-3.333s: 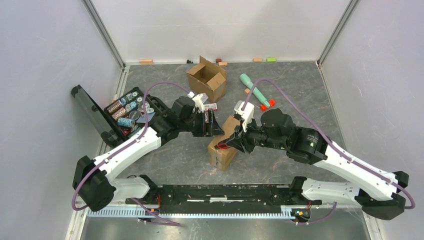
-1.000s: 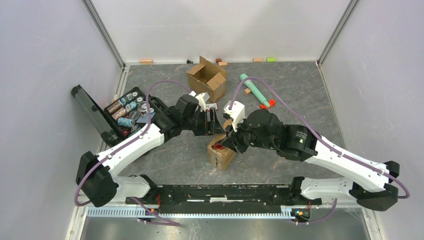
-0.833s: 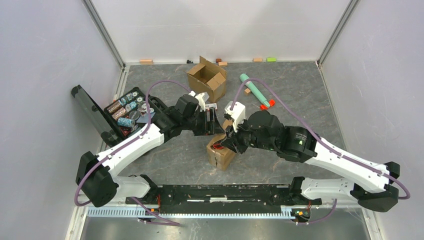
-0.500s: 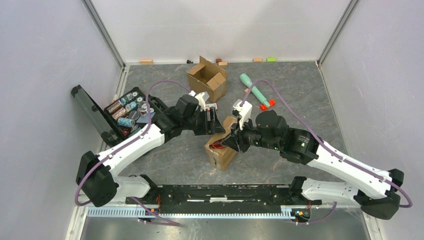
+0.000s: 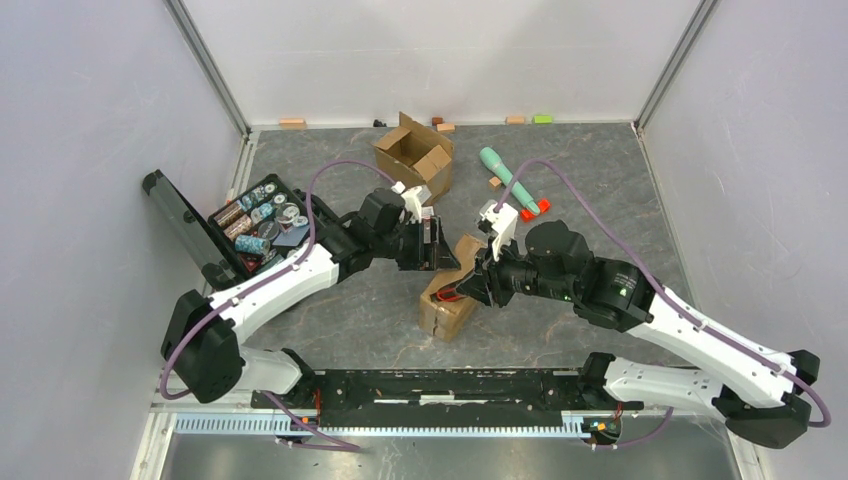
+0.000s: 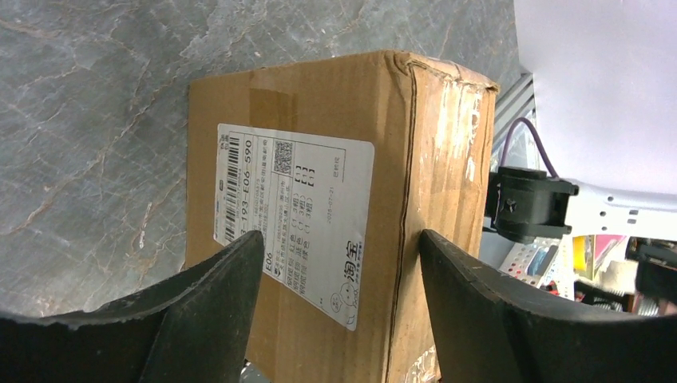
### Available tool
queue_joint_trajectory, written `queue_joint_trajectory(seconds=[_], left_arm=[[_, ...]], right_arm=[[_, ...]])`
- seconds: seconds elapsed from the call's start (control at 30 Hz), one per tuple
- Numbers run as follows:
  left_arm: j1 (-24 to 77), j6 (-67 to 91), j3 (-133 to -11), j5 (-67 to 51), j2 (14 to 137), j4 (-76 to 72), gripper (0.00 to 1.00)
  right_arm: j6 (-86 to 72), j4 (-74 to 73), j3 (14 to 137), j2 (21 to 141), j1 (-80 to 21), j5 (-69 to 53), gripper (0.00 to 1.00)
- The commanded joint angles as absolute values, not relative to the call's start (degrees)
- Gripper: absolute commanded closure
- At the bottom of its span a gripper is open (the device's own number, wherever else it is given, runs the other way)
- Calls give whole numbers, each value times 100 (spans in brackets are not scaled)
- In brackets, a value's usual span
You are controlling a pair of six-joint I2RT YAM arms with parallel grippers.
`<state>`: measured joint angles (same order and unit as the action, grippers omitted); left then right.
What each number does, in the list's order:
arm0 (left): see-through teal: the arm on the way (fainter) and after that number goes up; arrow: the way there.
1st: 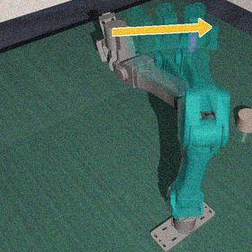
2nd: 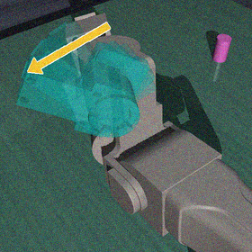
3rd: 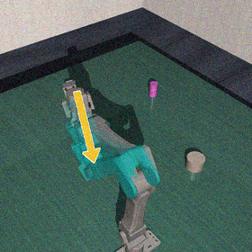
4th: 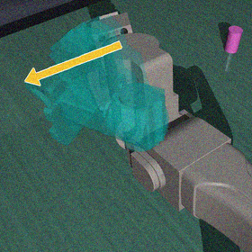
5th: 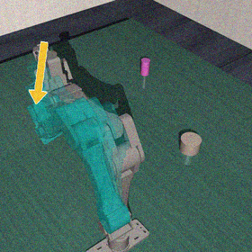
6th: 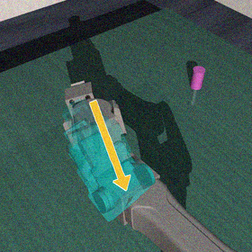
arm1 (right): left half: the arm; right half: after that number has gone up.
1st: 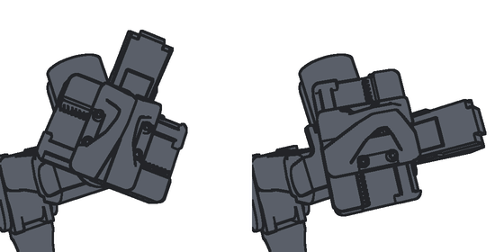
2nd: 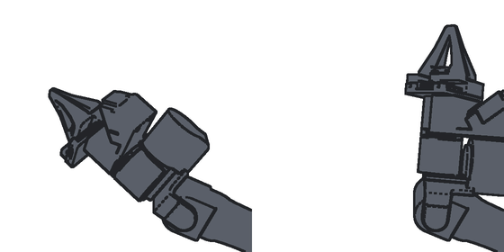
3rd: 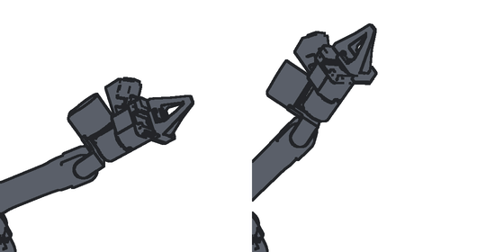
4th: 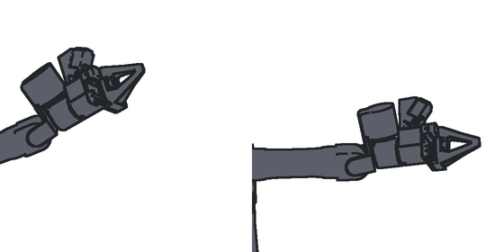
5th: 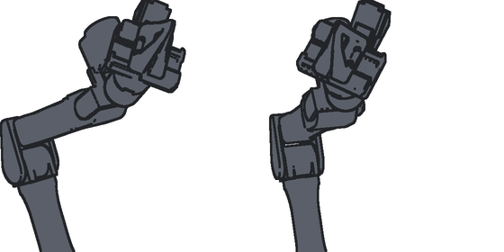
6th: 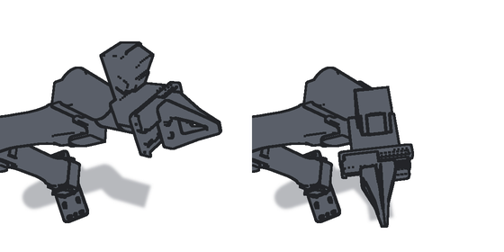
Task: Unpack the express box
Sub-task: Cut the express box at the center of the board.
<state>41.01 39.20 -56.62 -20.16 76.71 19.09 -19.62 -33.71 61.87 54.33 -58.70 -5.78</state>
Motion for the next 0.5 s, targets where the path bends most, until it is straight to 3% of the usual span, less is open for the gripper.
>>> queue_joint_trajectory(seconds=[0.0,0.47], left_arm=[[3994,3247,-5464,-1651,7985,1833,23],[3677,2898,-5269,-2305,7949,1591,22]], right_arm=[[-1800,-4804,6337,5591,-5934,-699,100],[-1410,-5267,6900,5790,-5933,-559,100]])
